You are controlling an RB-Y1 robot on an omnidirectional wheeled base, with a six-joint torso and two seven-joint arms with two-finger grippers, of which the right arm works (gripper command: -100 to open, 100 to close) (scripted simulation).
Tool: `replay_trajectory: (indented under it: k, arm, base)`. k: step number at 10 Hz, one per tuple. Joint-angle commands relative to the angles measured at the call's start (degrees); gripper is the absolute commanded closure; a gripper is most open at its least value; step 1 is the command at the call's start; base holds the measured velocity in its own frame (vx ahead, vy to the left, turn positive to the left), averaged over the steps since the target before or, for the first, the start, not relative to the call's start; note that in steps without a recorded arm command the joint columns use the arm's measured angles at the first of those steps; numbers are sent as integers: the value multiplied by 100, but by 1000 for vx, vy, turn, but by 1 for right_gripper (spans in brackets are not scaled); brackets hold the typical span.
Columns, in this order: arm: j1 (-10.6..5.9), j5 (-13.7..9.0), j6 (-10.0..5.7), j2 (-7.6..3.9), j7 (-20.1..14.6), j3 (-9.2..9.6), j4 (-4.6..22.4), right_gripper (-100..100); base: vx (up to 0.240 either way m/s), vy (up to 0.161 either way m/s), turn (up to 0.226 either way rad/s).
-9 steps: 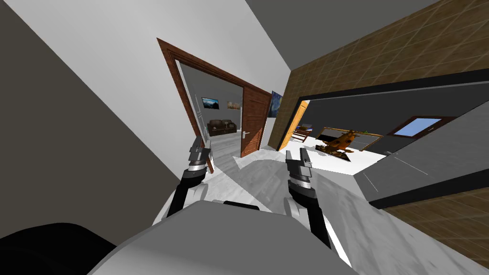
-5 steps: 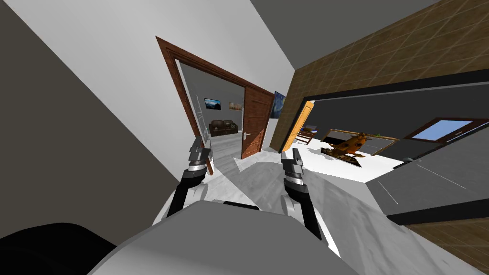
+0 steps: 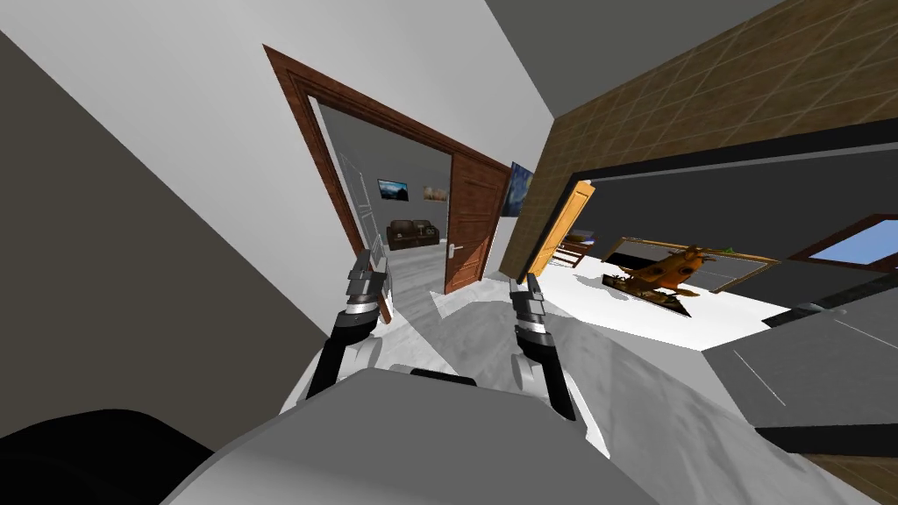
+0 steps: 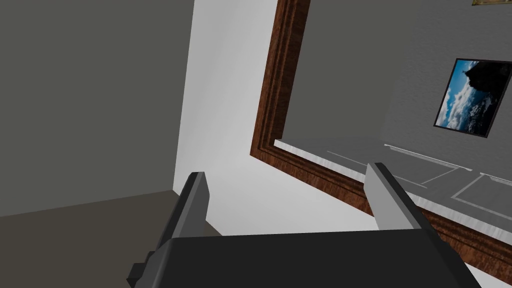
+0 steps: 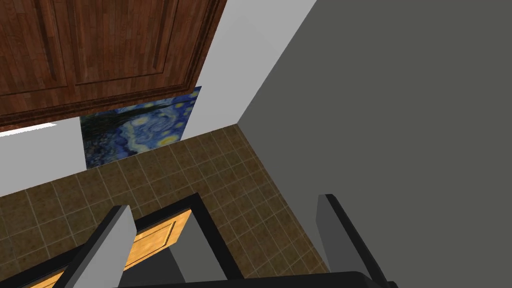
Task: Push the door open
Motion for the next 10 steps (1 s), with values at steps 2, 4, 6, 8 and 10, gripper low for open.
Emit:
replay_trajectory:
  k: [2, 4, 6, 8, 10]
  arm:
    - [-175, 10, 30, -61, -46, 54, 323, -100]
    - [-330, 17, 60, -110, -87, 99, 601, -100]
    - [-436, 22, 80, -142, -116, 130, 792, -100]
    - [-607, 30, 114, -188, -161, 180, 1099, -100]
    - [-780, 39, 147, -233, -207, 231, 1412, -100]
  base:
    - [128, -45, 81]
    - [140, -45, 90]
    - [115, -24, 57]
    - [131, -43, 93]
    - [116, -40, 90]
